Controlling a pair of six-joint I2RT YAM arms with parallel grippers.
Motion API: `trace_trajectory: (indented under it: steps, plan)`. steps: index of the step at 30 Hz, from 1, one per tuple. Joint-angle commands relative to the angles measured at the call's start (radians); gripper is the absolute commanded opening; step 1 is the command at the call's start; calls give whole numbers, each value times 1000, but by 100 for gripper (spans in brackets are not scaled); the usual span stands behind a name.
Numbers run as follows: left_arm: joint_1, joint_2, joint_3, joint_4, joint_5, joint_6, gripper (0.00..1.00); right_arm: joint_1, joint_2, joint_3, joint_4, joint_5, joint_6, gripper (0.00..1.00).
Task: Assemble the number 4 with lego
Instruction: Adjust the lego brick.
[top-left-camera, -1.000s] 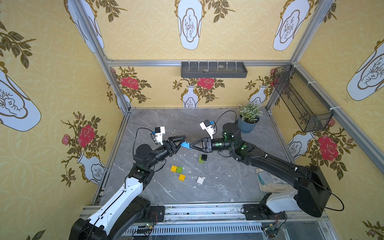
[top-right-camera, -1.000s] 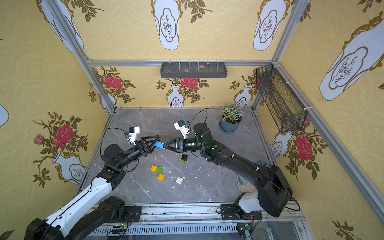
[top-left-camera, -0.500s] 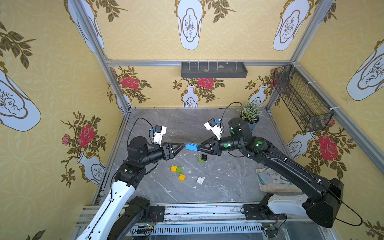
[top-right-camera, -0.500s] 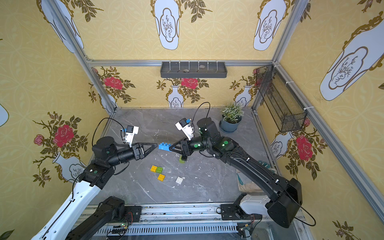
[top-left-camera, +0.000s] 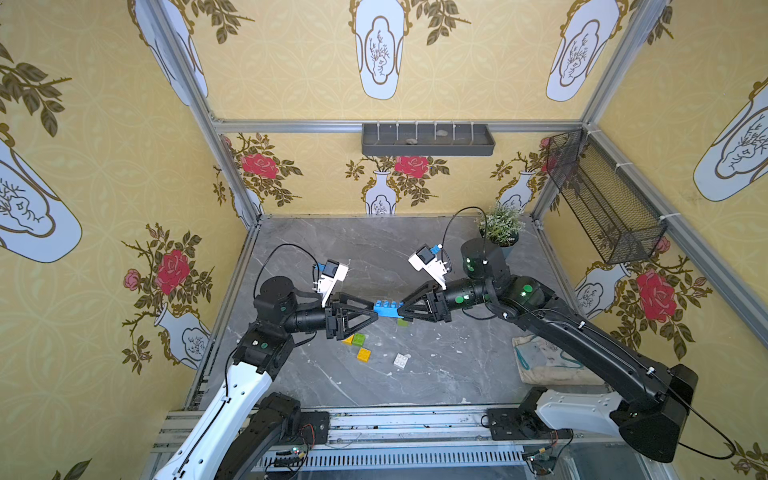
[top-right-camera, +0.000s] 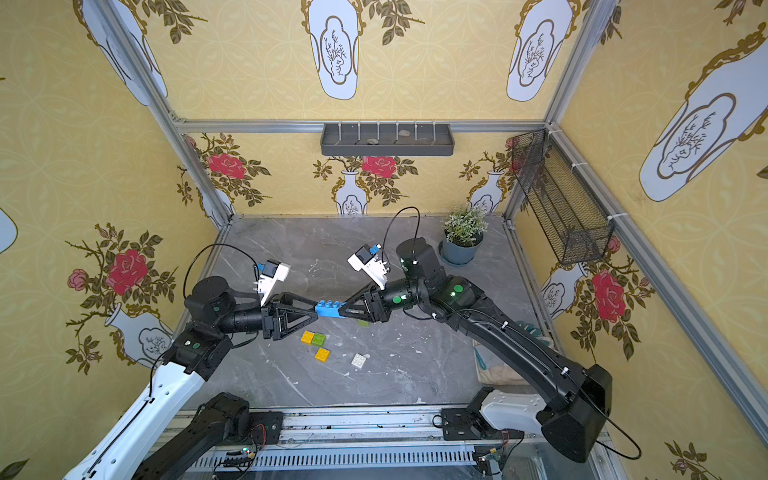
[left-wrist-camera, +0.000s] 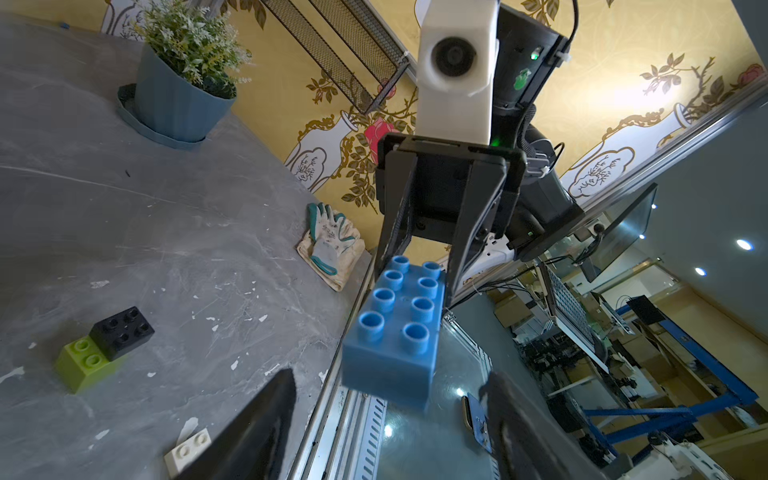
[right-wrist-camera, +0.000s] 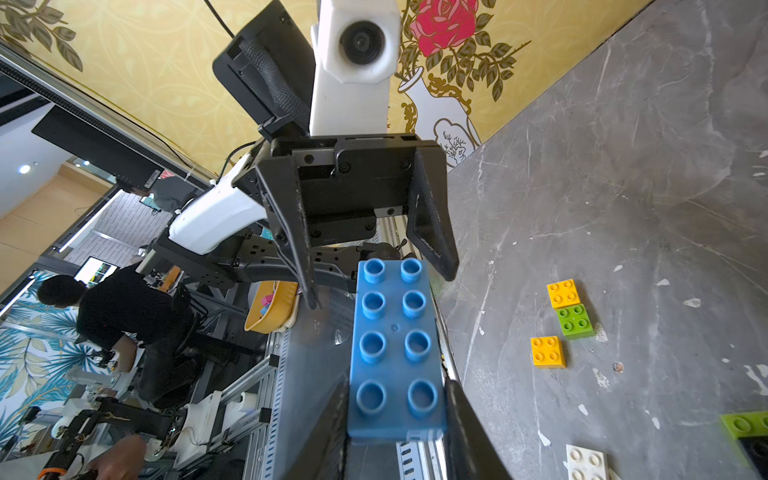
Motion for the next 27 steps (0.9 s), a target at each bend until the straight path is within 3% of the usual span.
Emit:
trace_trajectory:
  steps: [1, 11, 14, 17, 19, 21, 22, 24, 26, 27]
  plan:
    - [-19, 13, -8, 133, 48, -47, 65, 1, 18, 1, 73, -53, 24, 25]
    - [-69, 65, -4, 198, 37, -74, 32, 1, 54, -7, 128, -81, 44, 25]
    - [-70, 57, -8, 199, 22, -75, 32, -1, 52, -2, 109, -80, 36, 25]
    - [-70, 59, -9, 188, 15, -70, 40, -5, 45, -4, 97, -69, 30, 25]
    - [-70, 64, -8, 186, 3, -60, 34, -6, 42, -6, 94, -58, 30, 26]
    - [-69, 71, -1, 167, -27, -35, 26, -6, 43, -1, 85, -33, 30, 37]
    - [-70, 72, 3, 153, -57, -18, 20, -8, 39, 4, 76, 3, 30, 48]
    - [-70, 76, -6, 121, -183, 15, 11, -21, 11, 14, 36, 190, 46, 74]
    - [-70, 89, -31, 121, -312, 57, 10, -76, -12, 14, 7, 347, 105, 89]
    - [-93, 104, -47, 132, -380, 78, 9, -129, -8, 24, -26, 389, 149, 91]
